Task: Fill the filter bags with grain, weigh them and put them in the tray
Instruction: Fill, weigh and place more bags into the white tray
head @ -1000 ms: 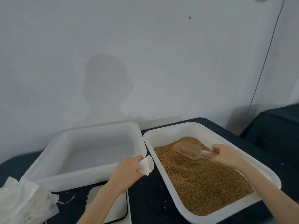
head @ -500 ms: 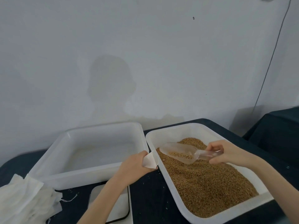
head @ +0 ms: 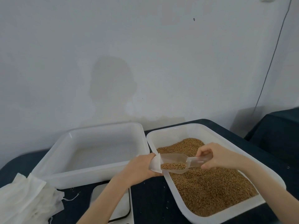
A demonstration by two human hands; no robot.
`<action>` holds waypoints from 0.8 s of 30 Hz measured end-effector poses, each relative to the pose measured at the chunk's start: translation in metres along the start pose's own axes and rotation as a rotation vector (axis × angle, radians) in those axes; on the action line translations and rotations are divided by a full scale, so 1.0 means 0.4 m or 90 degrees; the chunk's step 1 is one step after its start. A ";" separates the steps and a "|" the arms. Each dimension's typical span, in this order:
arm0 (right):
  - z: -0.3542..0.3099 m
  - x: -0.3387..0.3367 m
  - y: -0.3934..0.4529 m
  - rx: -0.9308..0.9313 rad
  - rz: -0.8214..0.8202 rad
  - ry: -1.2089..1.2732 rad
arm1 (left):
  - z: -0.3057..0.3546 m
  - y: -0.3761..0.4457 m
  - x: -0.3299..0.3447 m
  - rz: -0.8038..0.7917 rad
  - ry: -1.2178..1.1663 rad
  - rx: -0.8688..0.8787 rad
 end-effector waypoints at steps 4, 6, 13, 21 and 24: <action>-0.020 -0.007 0.003 -0.014 0.002 -0.005 | 0.022 -0.004 0.001 -0.015 -0.002 0.003; -0.033 -0.013 0.004 -0.010 0.012 -0.035 | 0.035 -0.007 0.001 -0.016 0.017 0.007; -0.108 -0.055 0.024 -0.022 0.130 -0.372 | 0.068 -0.003 0.022 0.043 0.069 0.004; -0.260 -0.046 0.012 -0.138 0.300 -0.790 | 0.090 0.015 0.051 0.106 -0.111 -0.015; -0.306 -0.046 0.003 -0.132 0.304 -0.876 | 0.100 0.017 0.058 0.112 -0.150 -0.016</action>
Point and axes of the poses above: each hand's wrist, its own y-axis towards the middle knuckle, its own x-axis out of the palm, z = x × y, the point moved 1 cm from there along y, towards the middle knuckle, and after that the axes turned 3 degrees about -y, right-handed, at the moved point
